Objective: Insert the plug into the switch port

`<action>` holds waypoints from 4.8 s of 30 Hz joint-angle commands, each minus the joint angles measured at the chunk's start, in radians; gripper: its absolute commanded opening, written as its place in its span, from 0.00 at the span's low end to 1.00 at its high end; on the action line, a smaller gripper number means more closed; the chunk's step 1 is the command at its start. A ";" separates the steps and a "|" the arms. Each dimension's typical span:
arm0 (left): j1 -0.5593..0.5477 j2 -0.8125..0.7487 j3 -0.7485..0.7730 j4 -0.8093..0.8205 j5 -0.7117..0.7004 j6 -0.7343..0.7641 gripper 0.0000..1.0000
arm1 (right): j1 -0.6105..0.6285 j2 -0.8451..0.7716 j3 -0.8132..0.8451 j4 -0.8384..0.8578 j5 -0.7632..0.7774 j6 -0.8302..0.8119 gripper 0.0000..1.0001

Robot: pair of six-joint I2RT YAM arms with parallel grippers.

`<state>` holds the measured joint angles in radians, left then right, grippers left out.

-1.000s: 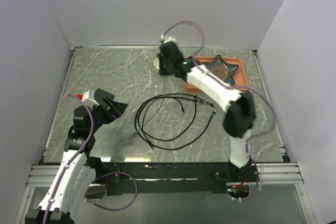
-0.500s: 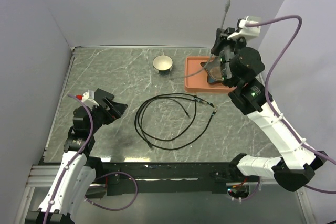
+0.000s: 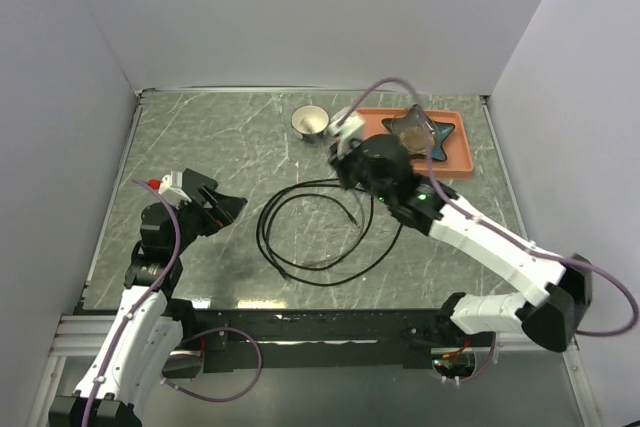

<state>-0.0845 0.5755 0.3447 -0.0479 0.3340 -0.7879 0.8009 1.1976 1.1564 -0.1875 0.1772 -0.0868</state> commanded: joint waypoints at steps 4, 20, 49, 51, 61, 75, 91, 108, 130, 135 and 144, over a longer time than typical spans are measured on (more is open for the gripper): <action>0.000 0.006 -0.067 0.212 0.135 -0.046 0.96 | 0.066 0.172 -0.047 -0.070 -0.407 -0.030 0.00; 0.000 -0.175 -0.188 0.516 0.260 -0.163 0.92 | 0.098 0.284 -0.067 0.020 -0.659 0.058 0.00; 0.000 -0.157 -0.188 0.546 0.309 -0.148 0.61 | 0.098 0.249 -0.057 0.016 -0.766 0.044 0.00; 0.000 -0.149 -0.191 0.551 0.312 -0.146 0.60 | 0.100 0.247 -0.055 0.016 -0.768 0.045 0.00; 0.000 -0.112 -0.204 0.585 0.330 -0.148 0.57 | 0.100 0.218 -0.067 0.025 -0.677 0.073 0.00; -0.001 -0.085 -0.231 0.680 0.350 -0.194 0.49 | 0.100 0.200 -0.072 0.033 -0.717 0.084 0.00; -0.006 -0.091 -0.250 0.777 0.356 -0.255 0.31 | 0.106 0.235 -0.061 0.034 -0.766 0.084 0.00; -0.017 -0.140 -0.254 0.783 0.390 -0.218 0.01 | 0.115 0.175 -0.058 0.060 -0.748 0.119 0.49; -0.152 -0.177 -0.245 0.905 0.441 -0.175 0.01 | 0.113 0.250 0.051 0.208 -0.923 0.243 0.64; -0.167 -0.187 -0.239 0.895 0.424 -0.166 0.01 | 0.115 0.263 0.048 0.204 -0.944 0.245 0.61; -0.173 -0.223 -0.231 0.856 0.410 -0.154 0.01 | 0.115 0.249 0.008 0.210 -0.946 0.239 0.51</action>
<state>-0.2520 0.3698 0.0731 0.7872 0.7528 -0.9634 0.9077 1.4647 1.1599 -0.0139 -0.7540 0.1562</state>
